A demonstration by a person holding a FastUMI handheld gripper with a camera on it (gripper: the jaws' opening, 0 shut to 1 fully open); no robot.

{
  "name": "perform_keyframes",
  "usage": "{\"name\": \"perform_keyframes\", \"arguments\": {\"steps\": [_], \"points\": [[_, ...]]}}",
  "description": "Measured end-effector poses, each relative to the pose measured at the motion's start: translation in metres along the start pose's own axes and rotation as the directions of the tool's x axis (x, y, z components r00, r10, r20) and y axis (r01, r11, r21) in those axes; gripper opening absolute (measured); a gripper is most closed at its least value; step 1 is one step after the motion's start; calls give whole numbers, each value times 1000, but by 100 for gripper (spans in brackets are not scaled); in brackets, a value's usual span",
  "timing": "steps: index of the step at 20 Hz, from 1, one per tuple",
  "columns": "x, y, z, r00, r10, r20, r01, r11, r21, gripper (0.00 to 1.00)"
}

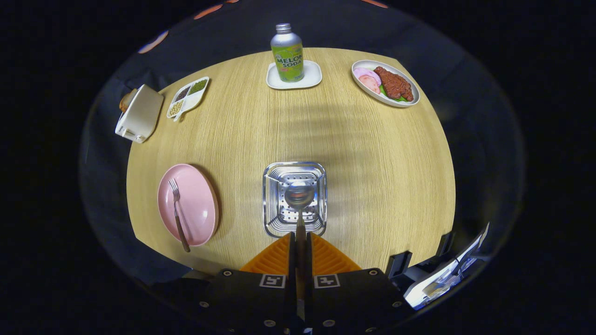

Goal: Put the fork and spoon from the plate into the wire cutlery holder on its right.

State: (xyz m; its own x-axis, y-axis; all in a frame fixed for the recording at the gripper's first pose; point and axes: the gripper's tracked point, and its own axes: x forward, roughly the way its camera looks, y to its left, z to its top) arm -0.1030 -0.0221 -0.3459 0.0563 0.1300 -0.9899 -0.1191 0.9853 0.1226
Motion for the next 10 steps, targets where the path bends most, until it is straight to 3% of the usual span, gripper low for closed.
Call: {"name": "perform_keyframes", "arguments": {"steps": [6, 10], "points": [[-9, 6, 26, 991, 15, 135, -24, 997, 69, 11], [-27, 13, 51, 951, 21, 309, -55, 993, 101, 13]]}}
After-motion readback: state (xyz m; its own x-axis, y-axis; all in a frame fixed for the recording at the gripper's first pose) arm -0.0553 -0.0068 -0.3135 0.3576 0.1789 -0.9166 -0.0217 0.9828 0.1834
